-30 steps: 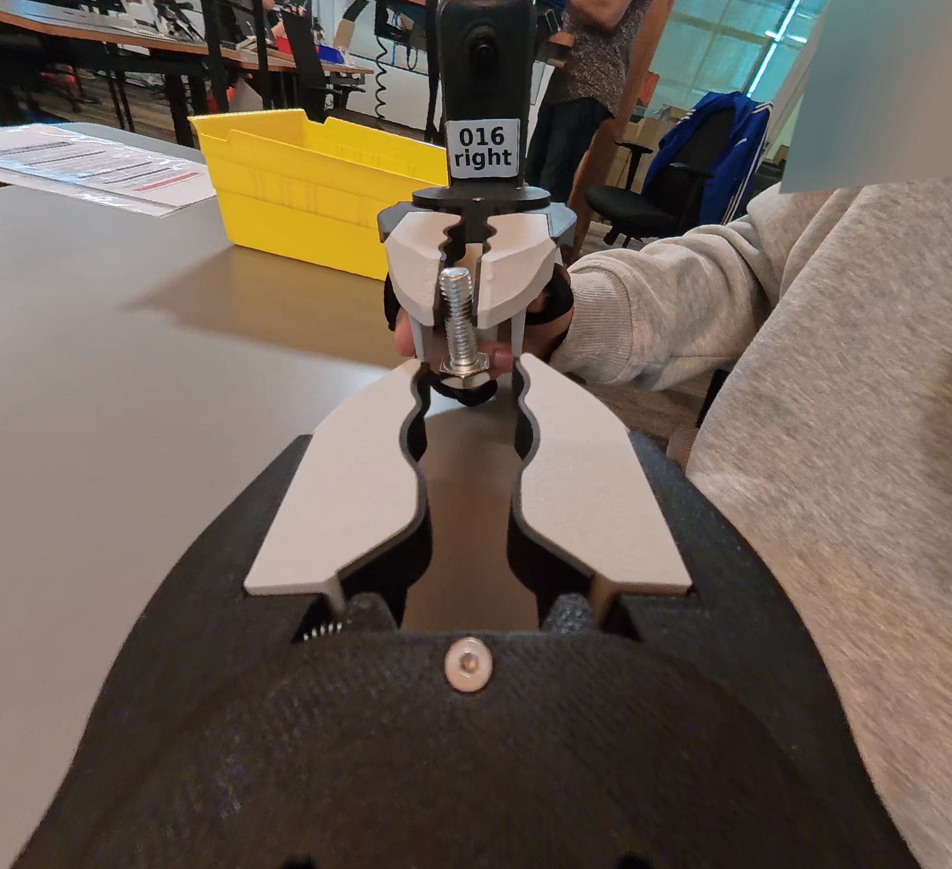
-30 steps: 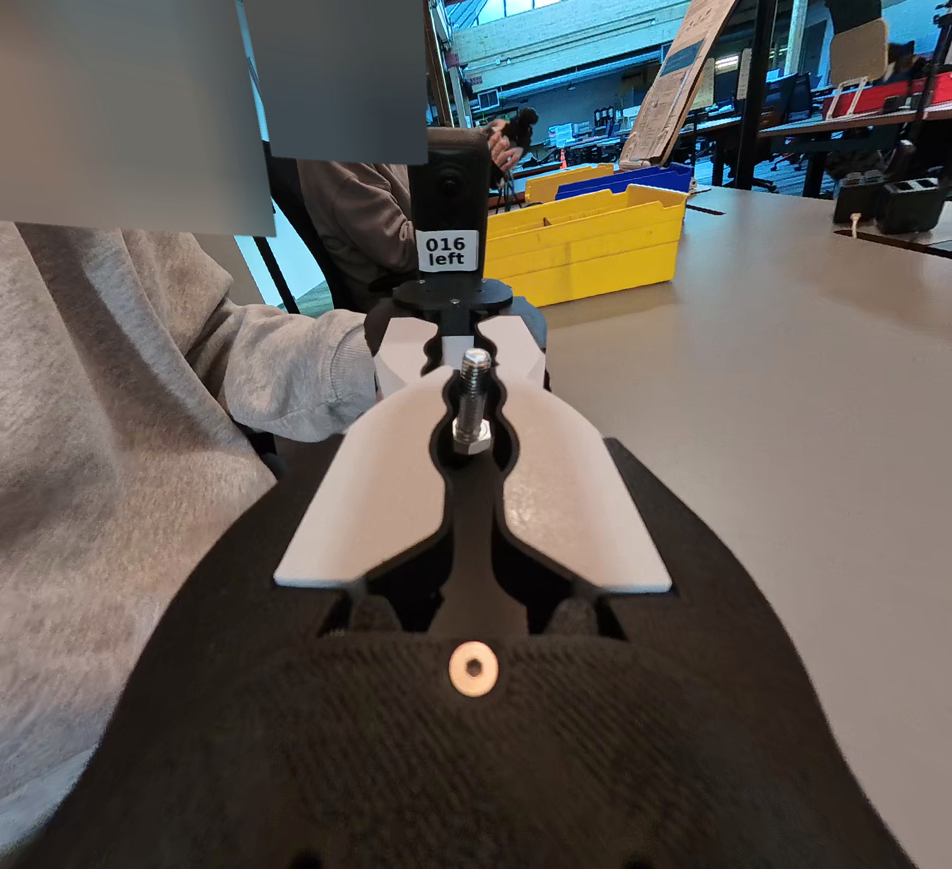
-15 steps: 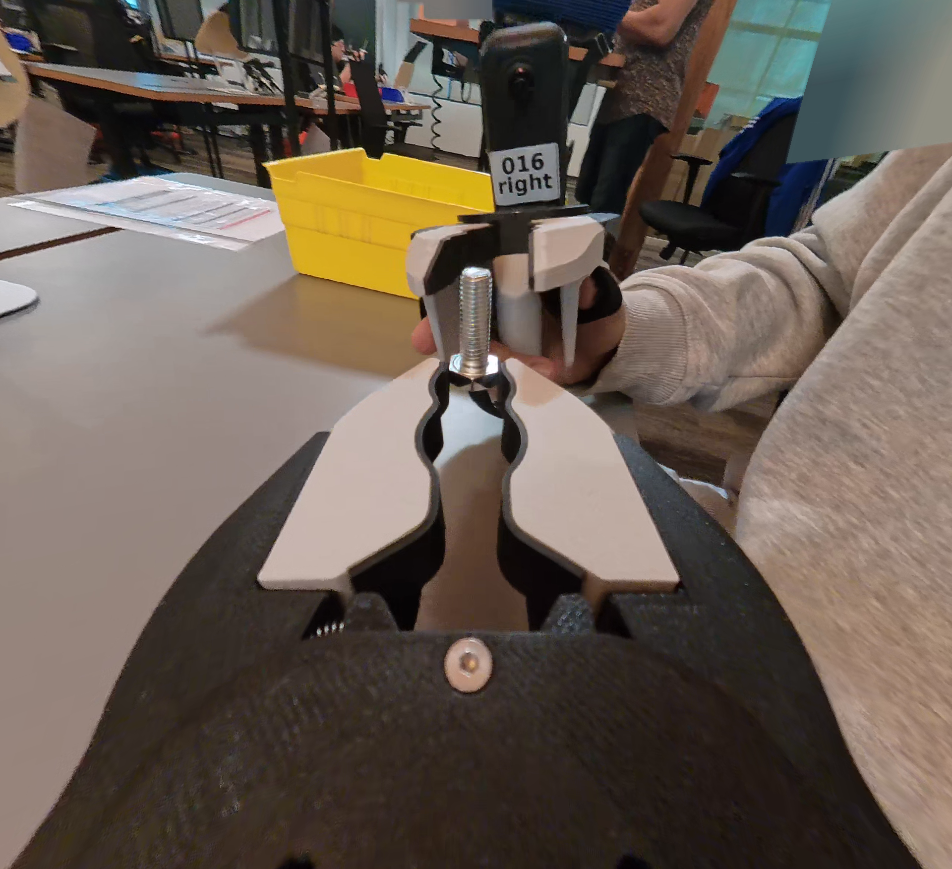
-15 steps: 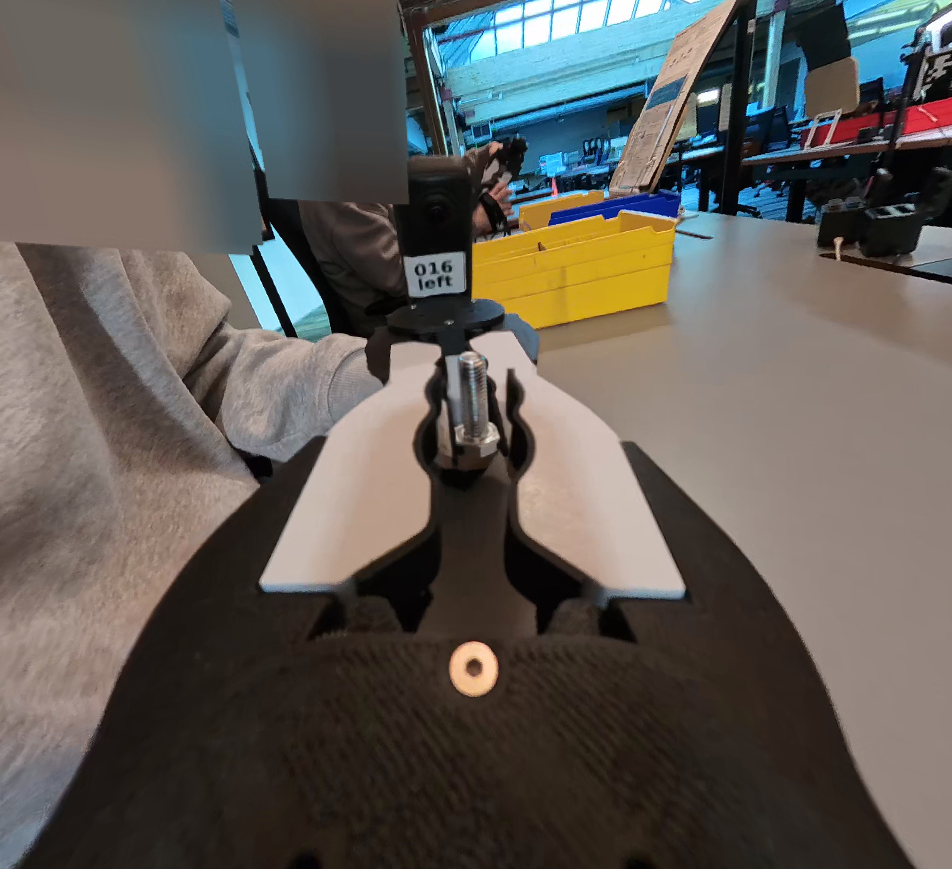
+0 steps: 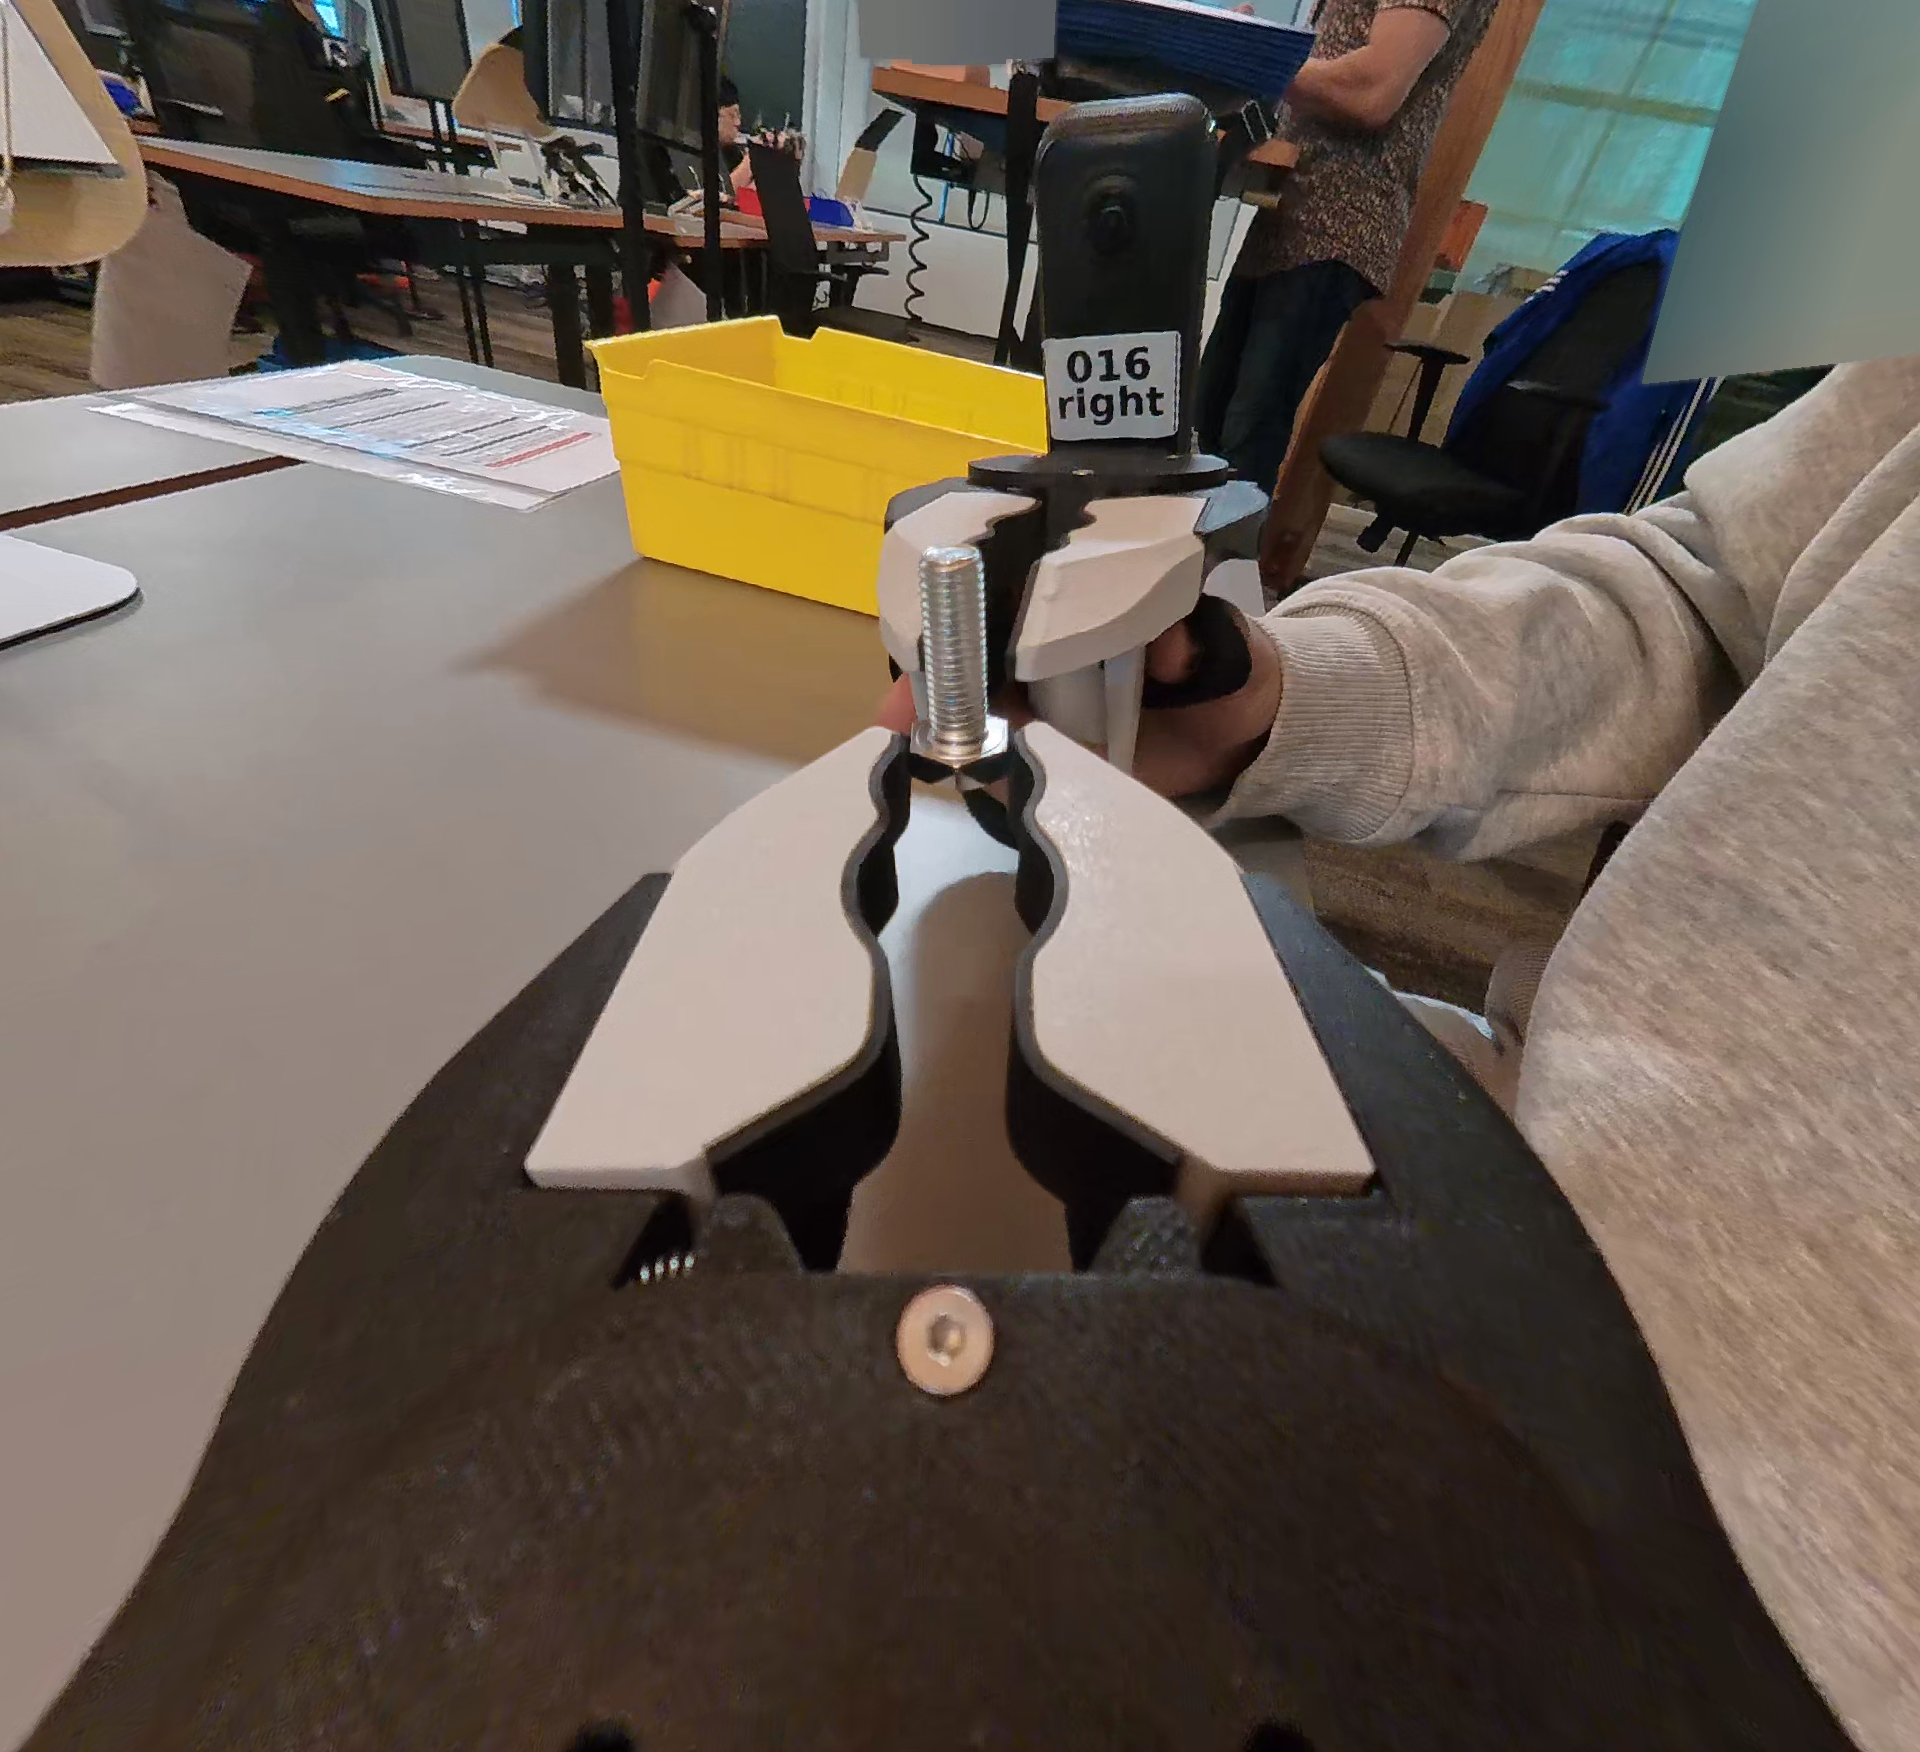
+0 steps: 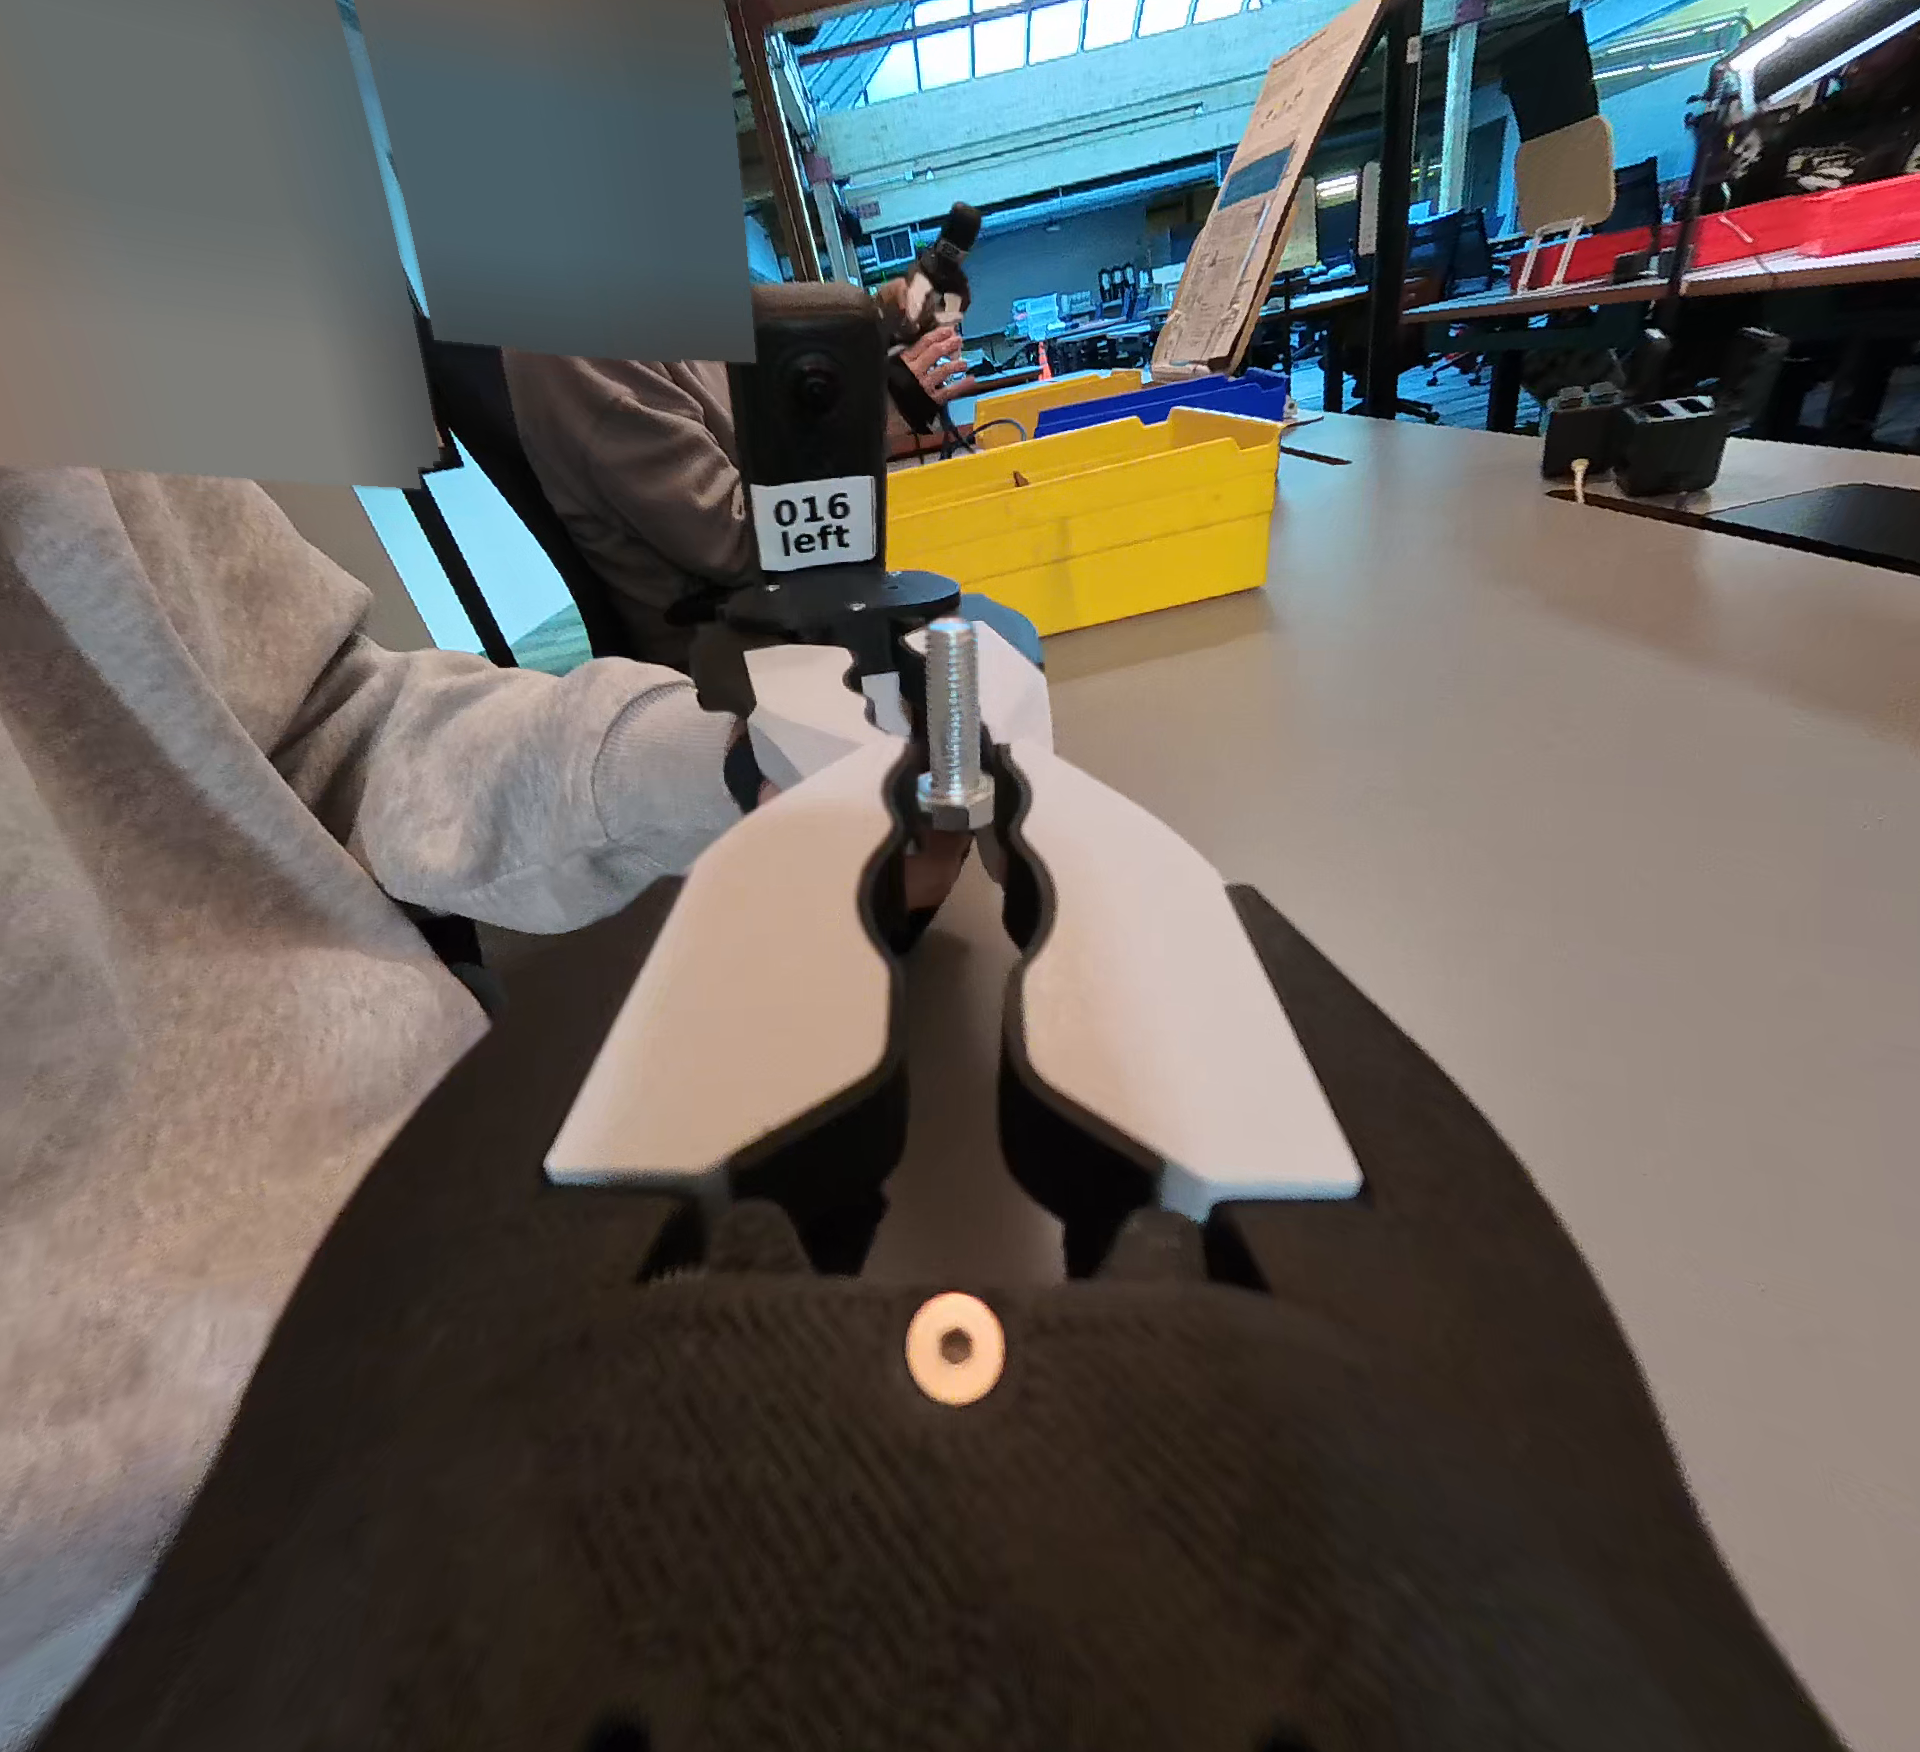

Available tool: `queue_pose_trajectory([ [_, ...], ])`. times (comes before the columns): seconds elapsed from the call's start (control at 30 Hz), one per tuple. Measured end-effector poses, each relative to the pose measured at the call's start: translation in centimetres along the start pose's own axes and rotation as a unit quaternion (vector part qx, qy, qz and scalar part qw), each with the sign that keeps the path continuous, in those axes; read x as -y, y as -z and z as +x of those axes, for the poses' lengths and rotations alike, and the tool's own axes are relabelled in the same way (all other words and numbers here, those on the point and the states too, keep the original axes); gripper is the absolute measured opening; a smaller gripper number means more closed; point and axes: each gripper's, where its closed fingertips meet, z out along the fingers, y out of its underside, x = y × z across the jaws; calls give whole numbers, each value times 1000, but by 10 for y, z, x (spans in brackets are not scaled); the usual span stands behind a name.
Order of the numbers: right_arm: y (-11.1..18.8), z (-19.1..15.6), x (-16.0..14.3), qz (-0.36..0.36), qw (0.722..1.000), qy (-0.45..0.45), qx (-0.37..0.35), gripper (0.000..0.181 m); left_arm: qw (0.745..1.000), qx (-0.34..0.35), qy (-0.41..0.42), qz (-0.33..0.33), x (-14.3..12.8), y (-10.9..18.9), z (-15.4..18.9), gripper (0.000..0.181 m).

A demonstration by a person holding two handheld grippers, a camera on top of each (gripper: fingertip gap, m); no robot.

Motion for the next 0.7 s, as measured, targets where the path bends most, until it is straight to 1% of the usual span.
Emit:
queue_pose_trajectory([
  [0.27,2,2,4,16,1000,-7,2,17,1000,-5,-3,-20,-7,-2,2,19],
  [0.4,-2,-1,0,7,1000,-5,8,17,1000,-8,-4,-26,-9,-3,3,19],
  [0.6,-5,-2,-6,-10,1000,8,0,10,1000,-10,-5,-25,-9,-4,4,19],
  [0.7,-4,-1,-6,-9,1000,5,0,10,1000,-11,-3,-22,-8,-4,4,18],
])
